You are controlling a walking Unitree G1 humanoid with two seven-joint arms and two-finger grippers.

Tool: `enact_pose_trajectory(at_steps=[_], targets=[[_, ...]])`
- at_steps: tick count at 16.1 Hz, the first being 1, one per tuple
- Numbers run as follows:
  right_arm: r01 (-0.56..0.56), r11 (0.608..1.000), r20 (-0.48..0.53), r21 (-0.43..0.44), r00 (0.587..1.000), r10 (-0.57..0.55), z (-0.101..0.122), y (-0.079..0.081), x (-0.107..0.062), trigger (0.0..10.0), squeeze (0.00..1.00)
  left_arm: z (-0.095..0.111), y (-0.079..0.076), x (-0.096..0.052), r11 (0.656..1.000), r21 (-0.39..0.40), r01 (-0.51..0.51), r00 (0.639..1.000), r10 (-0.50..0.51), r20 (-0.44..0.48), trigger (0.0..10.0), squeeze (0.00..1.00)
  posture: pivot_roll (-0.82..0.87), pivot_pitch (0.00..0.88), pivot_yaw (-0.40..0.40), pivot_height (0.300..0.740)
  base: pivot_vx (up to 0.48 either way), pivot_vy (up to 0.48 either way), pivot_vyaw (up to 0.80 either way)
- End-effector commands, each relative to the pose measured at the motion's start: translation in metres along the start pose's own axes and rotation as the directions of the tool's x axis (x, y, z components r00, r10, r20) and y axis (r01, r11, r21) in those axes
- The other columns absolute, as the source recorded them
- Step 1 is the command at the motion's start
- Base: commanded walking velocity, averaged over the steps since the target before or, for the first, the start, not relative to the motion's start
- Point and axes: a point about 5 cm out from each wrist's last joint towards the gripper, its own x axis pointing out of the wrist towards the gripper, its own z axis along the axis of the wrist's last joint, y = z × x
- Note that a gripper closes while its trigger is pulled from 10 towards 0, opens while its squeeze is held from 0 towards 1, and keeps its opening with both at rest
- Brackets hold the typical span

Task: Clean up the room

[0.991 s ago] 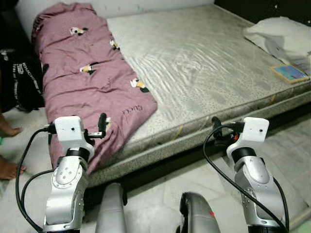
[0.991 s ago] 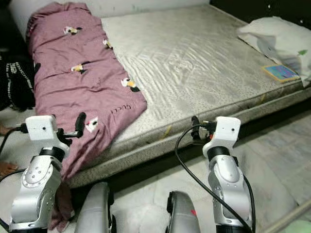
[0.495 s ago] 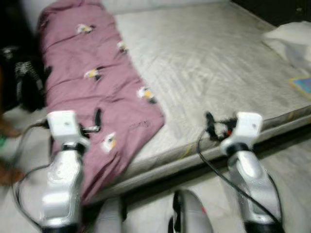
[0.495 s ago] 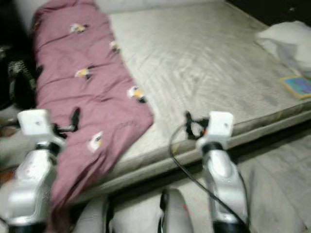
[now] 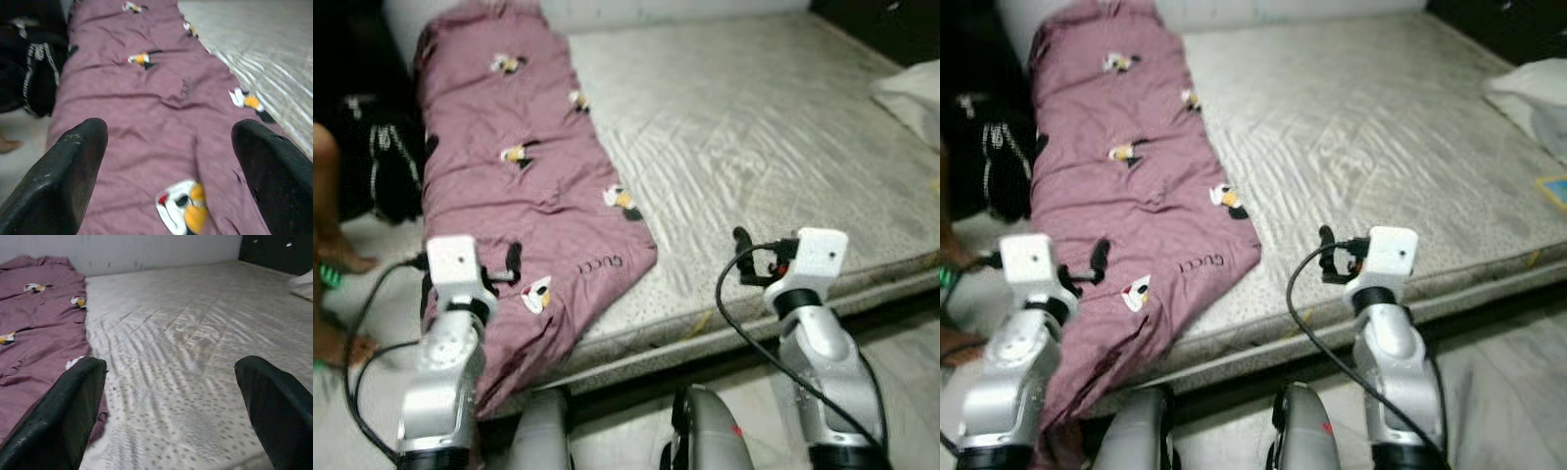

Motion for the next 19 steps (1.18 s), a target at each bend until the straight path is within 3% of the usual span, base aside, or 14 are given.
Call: enact_pose_trajectory(at_steps=[1,5,9,14,15,19], targets=[[0.000,1.000,0.004,0.004,1.000,0.000,0.001,-0.001,-0.002,10.0,0.00,0.000,0.004,0.004,0.999,0.020,-0.025,1.000,0.025,-0.017,10.0,0.00,-0.05,0.053,-0.005,0.585,0.000,0.000,0.00],[0.013,1.000,0.005,-0.014,1.000,-0.013,0.002,-0.007,-0.004,10.0,0.00,0.001,0.007,0.009,0.999,0.034,-0.041,0.999,0.042,-0.026,10.0,0.00,-0.06,0.052,-0.007,0.540,0.000,0.000,0.00],[0.040,0.998,-0.012,-0.039,0.999,-0.040,0.000,-0.019,-0.012,10.0,0.00,0.000,0.012,0.012,0.996,0.053,-0.071,0.997,0.072,-0.025,10.0,0.00,-0.07,0.068,-0.025,0.540,0.000,0.000,0.00],[0.078,0.992,-0.030,-0.102,0.996,-0.081,0.003,-0.043,-0.029,10.0,0.00,-0.002,0.017,0.036,0.993,0.065,-0.099,0.994,0.101,-0.028,10.0,0.00,-0.14,0.106,-0.046,0.515,0.000,0.000,0.00],[0.076,0.990,-0.045,-0.121,0.996,-0.082,0.003,-0.046,-0.033,10.0,0.00,-0.003,0.016,0.043,0.993,0.062,-0.105,0.994,0.107,-0.025,10.0,0.00,-0.15,0.105,-0.055,0.495,0.000,0.000,0.00],[0.067,0.988,-0.052,-0.140,0.996,-0.075,0.006,-0.049,-0.035,10.0,0.00,0.002,0.007,0.057,0.993,0.038,-0.112,0.994,0.112,0.002,10.0,0.00,-0.18,0.113,-0.064,0.490,0.000,0.000,0.00]])
